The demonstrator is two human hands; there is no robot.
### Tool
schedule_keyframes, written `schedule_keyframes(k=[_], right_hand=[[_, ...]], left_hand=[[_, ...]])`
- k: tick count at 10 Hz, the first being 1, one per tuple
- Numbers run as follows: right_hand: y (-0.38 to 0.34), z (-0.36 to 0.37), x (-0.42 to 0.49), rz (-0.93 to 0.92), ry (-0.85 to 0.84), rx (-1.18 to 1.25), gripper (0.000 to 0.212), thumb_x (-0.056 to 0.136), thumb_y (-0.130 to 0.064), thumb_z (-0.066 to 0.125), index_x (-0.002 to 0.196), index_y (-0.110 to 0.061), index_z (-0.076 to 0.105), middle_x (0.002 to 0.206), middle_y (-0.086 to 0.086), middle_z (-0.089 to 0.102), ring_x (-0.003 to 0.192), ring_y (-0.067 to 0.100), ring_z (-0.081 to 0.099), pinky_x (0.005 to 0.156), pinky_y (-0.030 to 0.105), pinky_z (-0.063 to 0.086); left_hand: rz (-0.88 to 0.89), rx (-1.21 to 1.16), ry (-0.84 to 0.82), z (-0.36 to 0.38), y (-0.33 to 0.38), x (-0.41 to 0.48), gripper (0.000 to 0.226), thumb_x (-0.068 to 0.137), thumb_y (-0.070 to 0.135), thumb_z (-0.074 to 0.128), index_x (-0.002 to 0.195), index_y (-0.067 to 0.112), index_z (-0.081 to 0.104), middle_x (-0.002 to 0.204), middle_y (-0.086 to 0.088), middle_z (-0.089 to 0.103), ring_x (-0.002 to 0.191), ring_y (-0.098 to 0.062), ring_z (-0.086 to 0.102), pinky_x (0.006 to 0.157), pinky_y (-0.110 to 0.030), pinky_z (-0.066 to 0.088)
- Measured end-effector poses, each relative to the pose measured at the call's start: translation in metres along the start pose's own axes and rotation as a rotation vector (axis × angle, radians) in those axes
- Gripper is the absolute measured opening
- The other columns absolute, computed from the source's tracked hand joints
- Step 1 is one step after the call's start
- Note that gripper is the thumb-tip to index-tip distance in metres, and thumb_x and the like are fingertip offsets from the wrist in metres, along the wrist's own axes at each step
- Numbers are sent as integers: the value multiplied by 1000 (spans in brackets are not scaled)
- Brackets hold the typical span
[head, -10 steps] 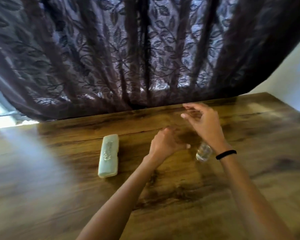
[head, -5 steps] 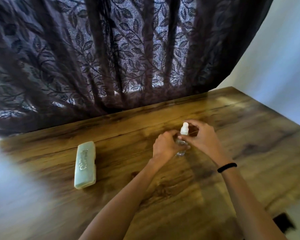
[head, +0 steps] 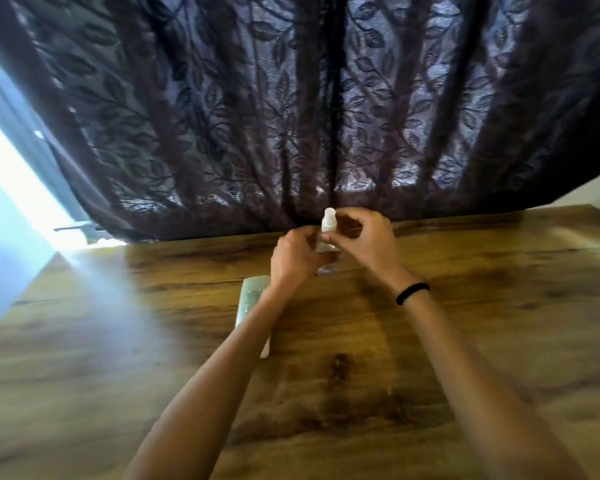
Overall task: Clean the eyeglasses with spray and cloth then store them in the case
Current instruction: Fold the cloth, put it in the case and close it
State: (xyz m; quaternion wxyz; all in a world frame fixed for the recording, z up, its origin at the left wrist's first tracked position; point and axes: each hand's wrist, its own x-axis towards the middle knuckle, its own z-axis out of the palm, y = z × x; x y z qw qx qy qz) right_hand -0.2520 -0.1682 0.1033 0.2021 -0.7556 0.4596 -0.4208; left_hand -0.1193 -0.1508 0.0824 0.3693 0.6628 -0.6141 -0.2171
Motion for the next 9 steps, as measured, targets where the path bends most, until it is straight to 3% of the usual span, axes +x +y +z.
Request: schedule_keyframes(k=[1, 2, 6, 8, 9], right_hand=[[-14, 37, 26, -50, -52, 71, 37, 71, -19, 79, 103, -6, 66, 99, 7, 69, 87, 9, 60, 74, 3, 43], [-20, 69, 43, -66, -87, 97, 39, 71, -21, 79, 104, -6, 67, 100, 6, 70, 90, 12, 63, 79, 15, 48], [-8, 116, 55, 10, -184, 80, 37, 71, -20, 77, 105, -9, 68, 101, 7, 71, 93, 16, 65, 84, 31, 51], [-6, 117, 49, 13, -181, 101, 33, 74, -17, 75, 104, -8, 67, 102, 6, 70, 93, 13, 63, 81, 18, 46], [-10, 112, 47, 25, -169, 142, 34, 75, -18, 74, 107, -9, 66, 102, 6, 70, 92, 12, 63, 85, 25, 51]], left_hand=[[-48, 22, 73, -31, -24, 13, 31, 65, 33, 80, 87, 20, 64, 74, 4, 62, 70, -13, 58, 59, -26, 39], [-84, 38, 99, -51, -46, 24, 30, 65, 31, 81, 86, 16, 65, 68, 4, 59, 66, -12, 55, 58, -26, 36], [-163, 14, 51, -47, -96, 38, 31, 63, 33, 83, 79, 19, 60, 72, 1, 61, 68, -16, 57, 59, -27, 39], [-123, -5, 25, -43, -102, 36, 46, 65, 34, 81, 100, 13, 60, 85, 0, 66, 81, -18, 62, 68, -31, 47], [-29, -15, 56, -46, -101, 38, 76, 63, 35, 82, 127, 14, 48, 109, -6, 66, 101, -21, 61, 84, -38, 50]])
